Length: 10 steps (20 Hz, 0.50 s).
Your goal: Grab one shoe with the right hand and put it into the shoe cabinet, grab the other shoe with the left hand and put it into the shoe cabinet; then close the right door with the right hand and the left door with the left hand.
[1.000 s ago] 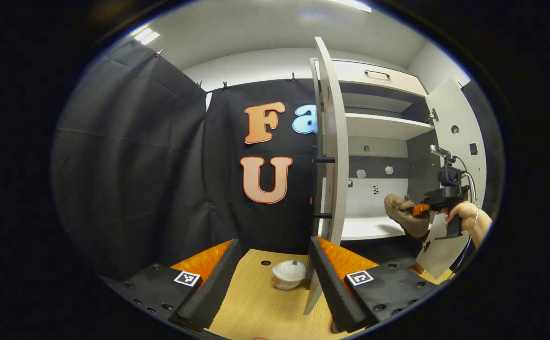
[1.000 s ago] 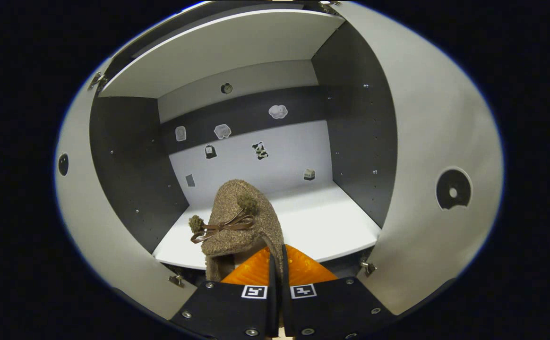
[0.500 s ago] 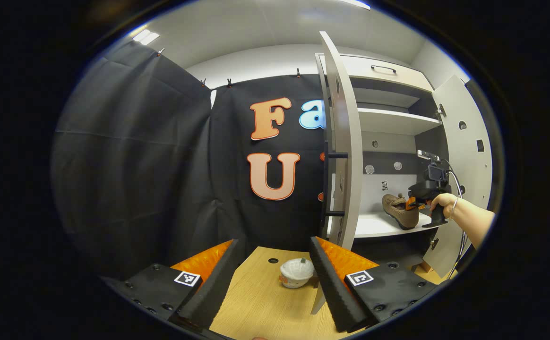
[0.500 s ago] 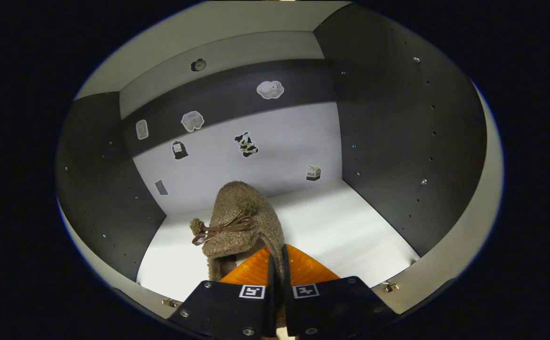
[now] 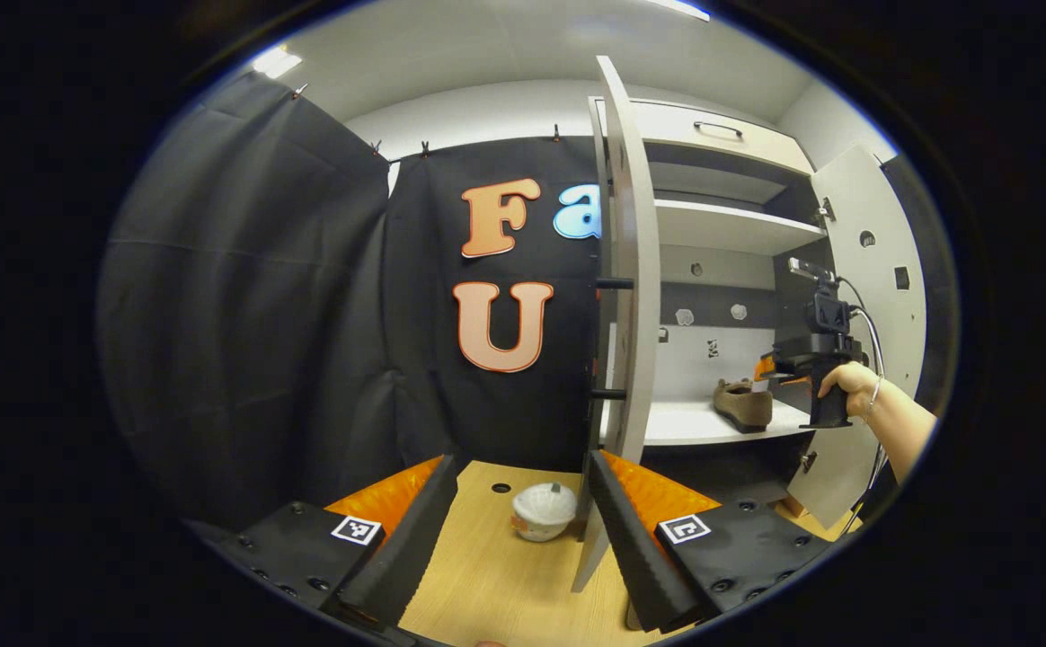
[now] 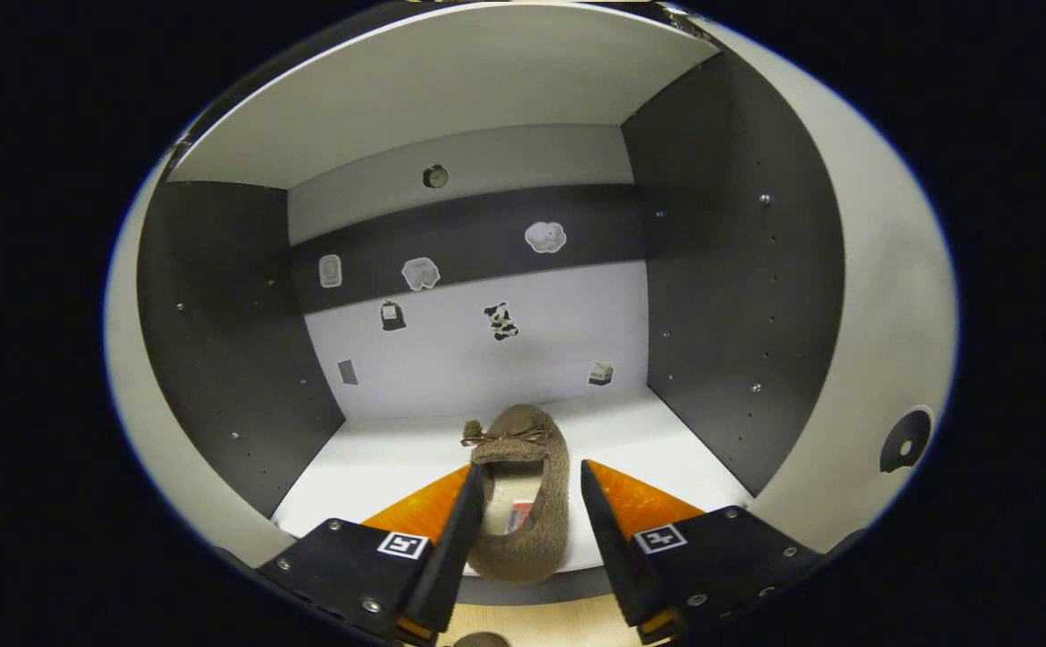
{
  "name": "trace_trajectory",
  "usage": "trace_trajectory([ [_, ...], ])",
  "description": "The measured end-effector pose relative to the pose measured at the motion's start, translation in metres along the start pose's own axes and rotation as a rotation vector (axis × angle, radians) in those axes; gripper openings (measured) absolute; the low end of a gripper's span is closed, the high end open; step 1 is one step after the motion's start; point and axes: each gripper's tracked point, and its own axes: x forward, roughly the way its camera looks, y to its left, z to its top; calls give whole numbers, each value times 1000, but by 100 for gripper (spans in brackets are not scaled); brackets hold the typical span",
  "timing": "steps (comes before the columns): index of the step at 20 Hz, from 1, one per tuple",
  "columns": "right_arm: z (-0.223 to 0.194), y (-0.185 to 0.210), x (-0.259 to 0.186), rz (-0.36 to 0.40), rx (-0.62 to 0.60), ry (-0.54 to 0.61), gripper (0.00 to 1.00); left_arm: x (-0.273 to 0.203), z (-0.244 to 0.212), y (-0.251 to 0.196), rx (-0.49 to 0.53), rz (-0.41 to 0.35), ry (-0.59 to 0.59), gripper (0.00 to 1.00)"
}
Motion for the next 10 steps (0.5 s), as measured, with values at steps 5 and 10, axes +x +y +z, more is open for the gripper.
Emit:
trace_trajectory([
  [5, -2, -2, -78, 30, -37, -93, 93, -9, -15, -29, -12, -77, 11, 96],
  [10, -29, -18, -145, 43, -49, -133, 93, -6, -58, -67, -7, -165, 93, 96],
])
